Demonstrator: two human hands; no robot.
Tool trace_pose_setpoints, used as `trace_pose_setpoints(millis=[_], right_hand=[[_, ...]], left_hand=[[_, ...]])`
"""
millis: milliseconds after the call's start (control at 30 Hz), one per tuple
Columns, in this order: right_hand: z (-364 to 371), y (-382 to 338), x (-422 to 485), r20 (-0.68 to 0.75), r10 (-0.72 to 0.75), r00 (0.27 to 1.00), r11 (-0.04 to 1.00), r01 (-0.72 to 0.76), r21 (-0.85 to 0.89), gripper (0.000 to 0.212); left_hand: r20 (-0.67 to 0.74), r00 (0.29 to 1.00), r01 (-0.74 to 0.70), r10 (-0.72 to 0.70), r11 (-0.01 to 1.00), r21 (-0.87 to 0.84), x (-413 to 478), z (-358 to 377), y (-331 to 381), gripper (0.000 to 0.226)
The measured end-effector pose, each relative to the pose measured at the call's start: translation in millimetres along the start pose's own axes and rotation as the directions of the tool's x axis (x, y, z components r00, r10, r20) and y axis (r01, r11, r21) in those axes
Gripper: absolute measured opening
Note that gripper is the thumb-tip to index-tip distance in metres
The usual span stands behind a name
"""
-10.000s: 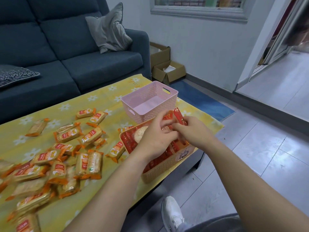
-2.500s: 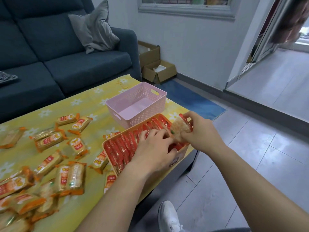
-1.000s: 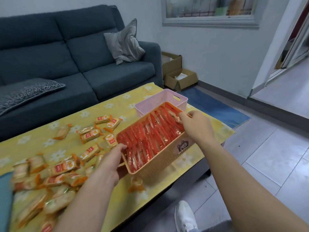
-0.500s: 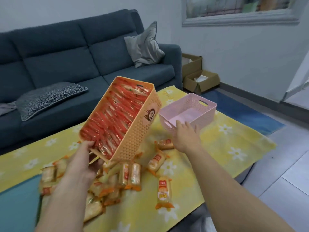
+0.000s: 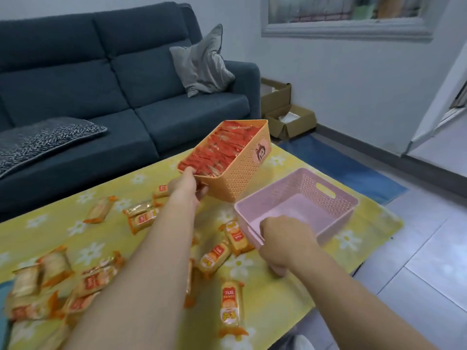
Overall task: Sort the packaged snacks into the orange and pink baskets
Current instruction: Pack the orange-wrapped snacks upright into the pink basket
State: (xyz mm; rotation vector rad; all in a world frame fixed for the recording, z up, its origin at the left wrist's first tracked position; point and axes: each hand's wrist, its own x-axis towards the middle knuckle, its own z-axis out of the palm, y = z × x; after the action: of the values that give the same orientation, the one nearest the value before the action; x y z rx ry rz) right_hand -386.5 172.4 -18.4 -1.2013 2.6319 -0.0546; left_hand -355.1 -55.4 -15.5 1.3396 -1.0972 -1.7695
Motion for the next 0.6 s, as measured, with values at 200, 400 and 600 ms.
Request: trace_pose_setpoints(millis=[200,400,600], right_hand=[[2,8,-13,0.058,-0.038,0.998,0.999,0.037,0.015,0.016],[2,3,-8,-0.154,-0.018,0.988,0.993,0.036,0.116,0.012],[13,-43,-15,-0.101,-0.080,0.992,0.959,0.104,0.263,0.016]], left_hand=[[0.049,0.998,-0.036,0.024,0.967,0.251,31,31,-28,0.013],[0.121,0.992,-0.080,0.041,0.937,0.341,37,26,-50,0.014],[0.410,0.864,-0.500,0.291,0.412,0.761,-23,-41,-65,0.014]])
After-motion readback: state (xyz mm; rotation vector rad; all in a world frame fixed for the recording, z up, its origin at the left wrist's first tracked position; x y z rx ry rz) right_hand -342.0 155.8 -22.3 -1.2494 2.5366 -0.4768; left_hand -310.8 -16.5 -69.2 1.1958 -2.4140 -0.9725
